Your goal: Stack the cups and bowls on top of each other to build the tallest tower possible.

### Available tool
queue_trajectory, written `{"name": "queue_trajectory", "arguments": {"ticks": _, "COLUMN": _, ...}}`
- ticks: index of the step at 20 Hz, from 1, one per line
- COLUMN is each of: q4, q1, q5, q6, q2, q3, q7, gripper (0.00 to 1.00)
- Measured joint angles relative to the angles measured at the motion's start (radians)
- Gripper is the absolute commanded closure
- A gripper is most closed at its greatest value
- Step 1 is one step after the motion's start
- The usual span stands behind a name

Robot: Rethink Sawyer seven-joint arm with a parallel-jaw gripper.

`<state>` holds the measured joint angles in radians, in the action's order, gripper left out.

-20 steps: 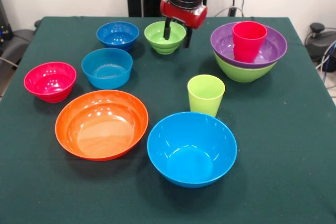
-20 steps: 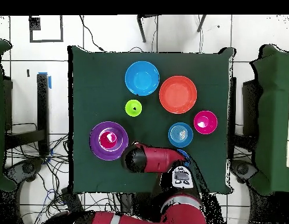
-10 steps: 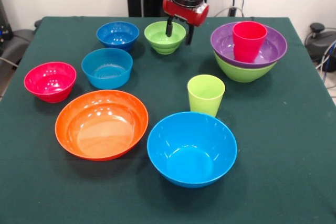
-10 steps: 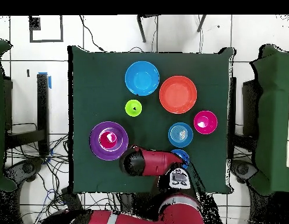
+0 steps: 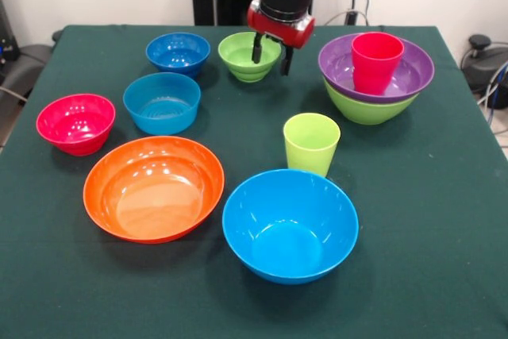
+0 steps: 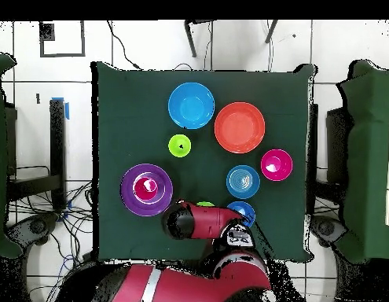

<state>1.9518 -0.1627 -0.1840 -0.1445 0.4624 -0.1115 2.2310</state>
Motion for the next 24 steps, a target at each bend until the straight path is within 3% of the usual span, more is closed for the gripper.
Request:
{"name": "queue_trajectory", "arguments": {"ticks": 4, "q4": 0.000, "q1": 0.000, "q5": 0.000, "q6": 0.010, "q2": -0.010, "q3": 0.000, "q7": 0.000, "gripper": 0.00}}
{"name": "queue_trajectory", "arguments": {"ticks": 5, "q4": 0.000, "q1": 0.001, "q5": 0.000, "q6": 0.010, "q2": -0.009, "q3": -0.002, "q7": 0.000, "gripper": 1.00}}
{"name": "queue_trajectory", "arguments": {"ticks": 24, "q4": 0.002, "q1": 0.031, "q5": 0.002, "q6": -0.021, "q2": 0.034, "q3": -0.041, "q7": 0.000, "gripper": 1.00}}
